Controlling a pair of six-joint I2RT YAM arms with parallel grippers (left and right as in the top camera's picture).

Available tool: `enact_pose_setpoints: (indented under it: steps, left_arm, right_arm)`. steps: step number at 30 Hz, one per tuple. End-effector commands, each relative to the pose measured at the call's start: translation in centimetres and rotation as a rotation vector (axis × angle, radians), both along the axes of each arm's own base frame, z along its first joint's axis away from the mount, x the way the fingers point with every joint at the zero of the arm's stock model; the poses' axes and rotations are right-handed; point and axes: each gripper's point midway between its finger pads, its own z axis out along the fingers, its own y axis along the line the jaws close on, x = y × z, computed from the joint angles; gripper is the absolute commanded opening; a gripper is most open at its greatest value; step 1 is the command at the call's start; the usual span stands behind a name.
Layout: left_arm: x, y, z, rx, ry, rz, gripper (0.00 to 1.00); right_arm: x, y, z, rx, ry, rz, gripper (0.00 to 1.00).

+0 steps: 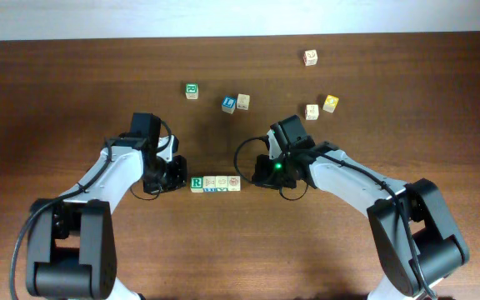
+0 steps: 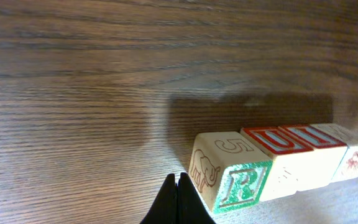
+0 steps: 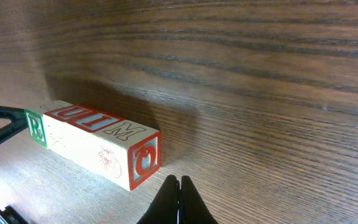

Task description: Rotate 4 blocks

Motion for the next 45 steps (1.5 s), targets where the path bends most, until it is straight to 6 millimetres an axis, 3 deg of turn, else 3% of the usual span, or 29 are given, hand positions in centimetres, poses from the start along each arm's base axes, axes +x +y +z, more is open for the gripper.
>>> enact_pose_setpoints:
  steps: [1, 45]
  left_arm:
    - [-0.52, -0.9, -0.27, -0.045, -0.008, -0.094, 0.0]
    - [-0.83, -0.98, -0.25, -0.049, -0.013, -0.141, 0.0]
  right_arm:
    - [-0.2, -0.08, -0.69, -0.015, 0.018, -0.017, 0.04]
    - [-0.39, 0.57, -0.63, -0.014, 0.009, -0.005, 0.04]
